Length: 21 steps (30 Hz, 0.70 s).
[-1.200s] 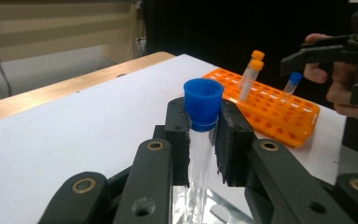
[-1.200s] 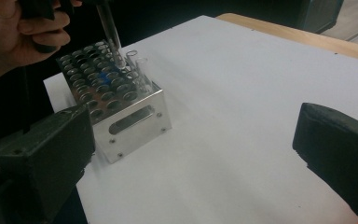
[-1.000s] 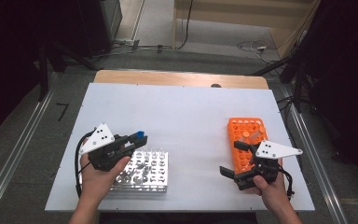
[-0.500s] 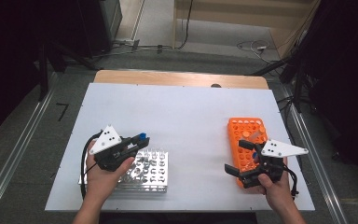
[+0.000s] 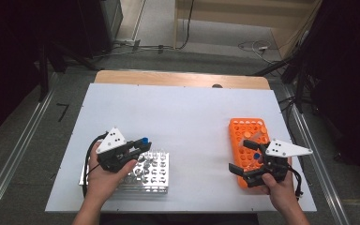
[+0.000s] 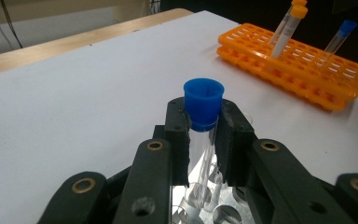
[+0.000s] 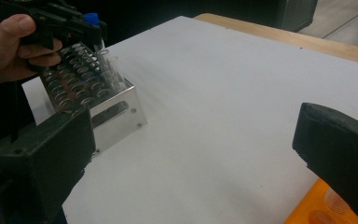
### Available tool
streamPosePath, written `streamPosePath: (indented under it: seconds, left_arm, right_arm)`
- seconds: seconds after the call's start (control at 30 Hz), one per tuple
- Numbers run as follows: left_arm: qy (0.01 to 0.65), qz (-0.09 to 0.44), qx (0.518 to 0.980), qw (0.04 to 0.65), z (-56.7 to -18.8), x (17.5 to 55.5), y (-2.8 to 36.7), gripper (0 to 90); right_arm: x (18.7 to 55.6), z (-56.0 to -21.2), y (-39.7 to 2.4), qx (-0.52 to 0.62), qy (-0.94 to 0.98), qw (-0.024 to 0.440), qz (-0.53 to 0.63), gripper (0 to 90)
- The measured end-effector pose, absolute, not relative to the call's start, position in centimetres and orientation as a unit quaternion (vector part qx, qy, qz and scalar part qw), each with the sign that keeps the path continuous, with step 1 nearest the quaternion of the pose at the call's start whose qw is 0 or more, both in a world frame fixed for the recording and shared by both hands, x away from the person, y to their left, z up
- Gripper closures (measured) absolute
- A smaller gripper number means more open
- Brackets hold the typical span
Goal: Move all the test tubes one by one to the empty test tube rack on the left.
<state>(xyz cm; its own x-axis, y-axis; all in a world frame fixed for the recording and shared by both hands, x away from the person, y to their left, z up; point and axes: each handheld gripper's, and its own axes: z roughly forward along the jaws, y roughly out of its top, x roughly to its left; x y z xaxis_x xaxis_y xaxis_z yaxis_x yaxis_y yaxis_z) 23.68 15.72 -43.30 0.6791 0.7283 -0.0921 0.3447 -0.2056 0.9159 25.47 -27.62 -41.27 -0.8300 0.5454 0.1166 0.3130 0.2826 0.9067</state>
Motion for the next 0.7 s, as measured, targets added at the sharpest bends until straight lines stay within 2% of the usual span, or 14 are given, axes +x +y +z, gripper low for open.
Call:
streamPosePath:
  seconds: [0.57,0.7]
  left_arm:
    - [0.363,0.155,0.781,0.483,-43.87,24.04,15.32,74.2]
    - [0.365,0.159,0.781,0.482,-43.82,24.03,15.20,67.2]
  right_arm:
    - [25.68,-41.47,-28.28,0.278,0.791,0.113,0.533,0.0]
    - [25.78,-41.47,-28.64,0.282,0.789,0.114,0.534,0.0]
